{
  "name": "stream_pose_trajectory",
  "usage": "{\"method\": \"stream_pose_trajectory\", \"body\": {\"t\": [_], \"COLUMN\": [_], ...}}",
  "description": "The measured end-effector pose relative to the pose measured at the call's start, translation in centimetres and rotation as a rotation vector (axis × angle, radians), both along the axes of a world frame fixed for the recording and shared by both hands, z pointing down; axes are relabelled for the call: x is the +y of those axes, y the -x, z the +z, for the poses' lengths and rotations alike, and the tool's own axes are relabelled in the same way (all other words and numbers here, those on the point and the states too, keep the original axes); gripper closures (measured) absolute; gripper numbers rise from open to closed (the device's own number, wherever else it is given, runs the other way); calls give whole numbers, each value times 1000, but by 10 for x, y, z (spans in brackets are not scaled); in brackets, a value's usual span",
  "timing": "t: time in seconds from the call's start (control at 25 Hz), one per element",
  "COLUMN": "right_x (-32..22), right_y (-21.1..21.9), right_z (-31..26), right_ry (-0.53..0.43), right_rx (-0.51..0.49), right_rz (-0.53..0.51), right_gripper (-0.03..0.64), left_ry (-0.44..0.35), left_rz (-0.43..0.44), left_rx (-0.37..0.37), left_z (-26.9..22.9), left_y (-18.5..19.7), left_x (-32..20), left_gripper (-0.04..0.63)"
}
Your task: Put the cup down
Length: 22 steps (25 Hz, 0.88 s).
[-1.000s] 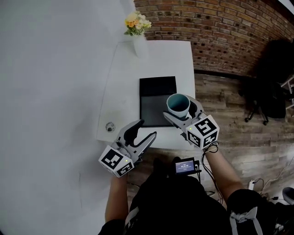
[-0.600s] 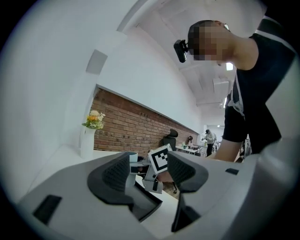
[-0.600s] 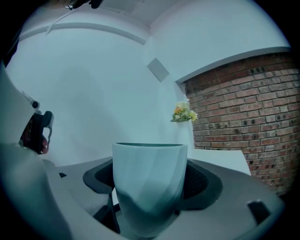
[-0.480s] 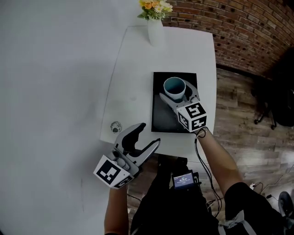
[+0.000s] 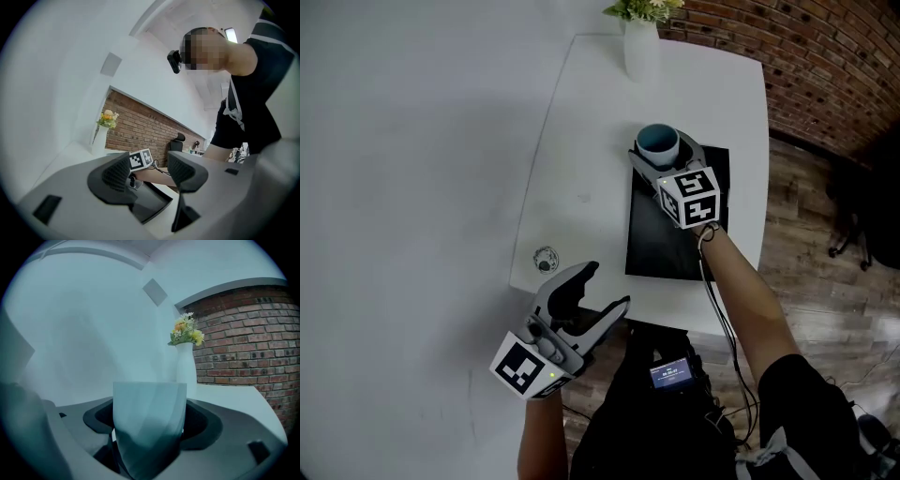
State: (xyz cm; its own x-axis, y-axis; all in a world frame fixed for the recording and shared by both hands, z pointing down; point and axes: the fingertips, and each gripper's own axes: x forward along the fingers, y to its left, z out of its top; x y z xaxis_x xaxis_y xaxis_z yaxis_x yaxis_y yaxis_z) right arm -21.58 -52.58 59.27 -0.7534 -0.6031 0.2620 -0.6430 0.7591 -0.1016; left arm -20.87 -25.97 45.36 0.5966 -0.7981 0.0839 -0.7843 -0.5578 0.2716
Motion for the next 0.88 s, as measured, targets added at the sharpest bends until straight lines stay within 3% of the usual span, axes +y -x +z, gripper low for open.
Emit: {"method": "stream_pose_trajectory", "body": {"t": [0.64,0.88], "right_x": [20,14], "right_y": [-13,-11], "right_z": [1,-1], "right_ry": [-99,-122], "right_rx": [8,-2], "right_rz": [-101,-88], "right_gripper": [221,221], "left_ry": [-12,-11], "left_rz": [-21,-19], "left_rx": [11,8], "left_z": [-6,-6], "left_y": [11,6], "left_x": [-3,1], "left_gripper": [353,353]}}
